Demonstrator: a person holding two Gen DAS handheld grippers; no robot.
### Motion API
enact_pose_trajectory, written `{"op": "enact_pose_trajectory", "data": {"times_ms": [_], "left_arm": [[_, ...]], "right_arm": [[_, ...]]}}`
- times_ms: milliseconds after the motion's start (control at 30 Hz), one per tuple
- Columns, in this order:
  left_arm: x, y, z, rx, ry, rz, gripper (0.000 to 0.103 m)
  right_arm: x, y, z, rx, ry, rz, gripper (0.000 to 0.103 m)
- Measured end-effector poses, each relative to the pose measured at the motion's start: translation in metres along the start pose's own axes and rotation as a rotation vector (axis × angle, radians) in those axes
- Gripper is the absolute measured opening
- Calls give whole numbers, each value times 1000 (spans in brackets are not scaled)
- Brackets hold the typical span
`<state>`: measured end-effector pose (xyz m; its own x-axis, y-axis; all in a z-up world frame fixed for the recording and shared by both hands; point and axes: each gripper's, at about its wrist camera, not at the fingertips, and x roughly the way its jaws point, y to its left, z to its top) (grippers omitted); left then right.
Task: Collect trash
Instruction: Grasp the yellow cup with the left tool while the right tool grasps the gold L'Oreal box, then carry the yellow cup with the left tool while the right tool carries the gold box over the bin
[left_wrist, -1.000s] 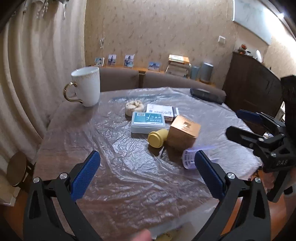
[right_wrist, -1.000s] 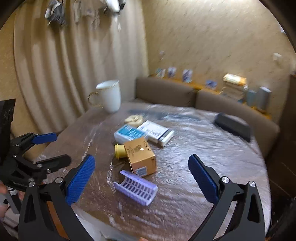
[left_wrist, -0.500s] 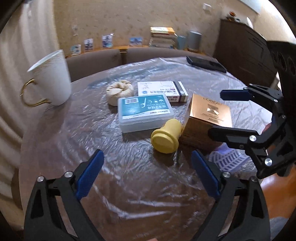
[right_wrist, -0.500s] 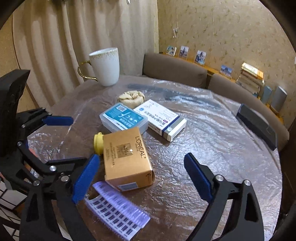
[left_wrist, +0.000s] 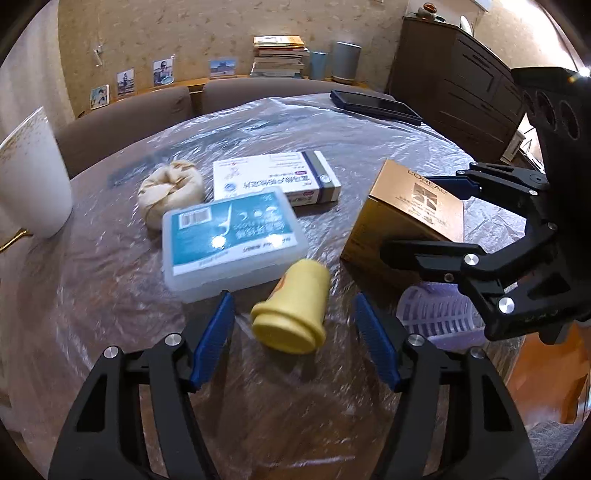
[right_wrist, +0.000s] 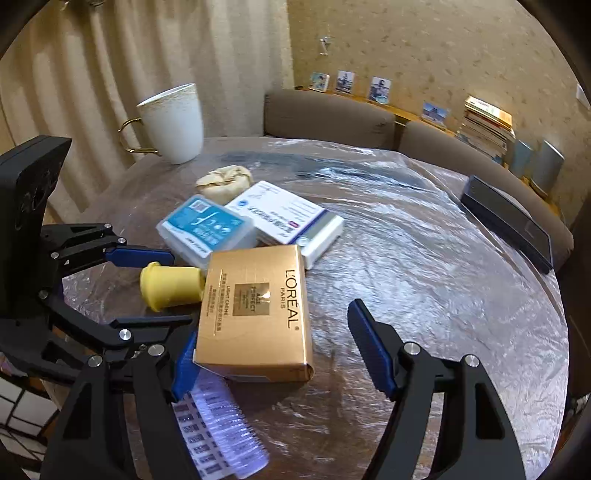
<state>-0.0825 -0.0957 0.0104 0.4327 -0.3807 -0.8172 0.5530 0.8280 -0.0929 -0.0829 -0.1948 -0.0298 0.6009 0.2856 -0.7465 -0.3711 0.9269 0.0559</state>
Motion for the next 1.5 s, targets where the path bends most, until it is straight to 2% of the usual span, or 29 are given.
{"op": "enact_pose_trajectory", "data": {"times_ms": [67,167,333,433,867,1333,1500], "left_arm": [[3,-2,2,11,1,18,68],[4,-8,0,40,-10,81,56],[2,-10,0,37,-22,75,42],[0,-11,-1,33,-25,77,38],[-19,-5,-8,-75,-75,67,38],[-32,-3,-16,-143,-93,84,38],[-39,-1,-18,-168,-106,92,38]], "right_arm": [[0,-3,-1,12,-2,-4,72],[-1,-2,-2,12,-7,-27,72],[-2,-3,-5,28,-7,-14,72],[-3,-4,-4,45,-7,21,51],[-24,-9,3,122,-87,105,48],[-38,-4,-3,134,-97,85,48],[-48,-8,-1,147,-124,62,48]]}}
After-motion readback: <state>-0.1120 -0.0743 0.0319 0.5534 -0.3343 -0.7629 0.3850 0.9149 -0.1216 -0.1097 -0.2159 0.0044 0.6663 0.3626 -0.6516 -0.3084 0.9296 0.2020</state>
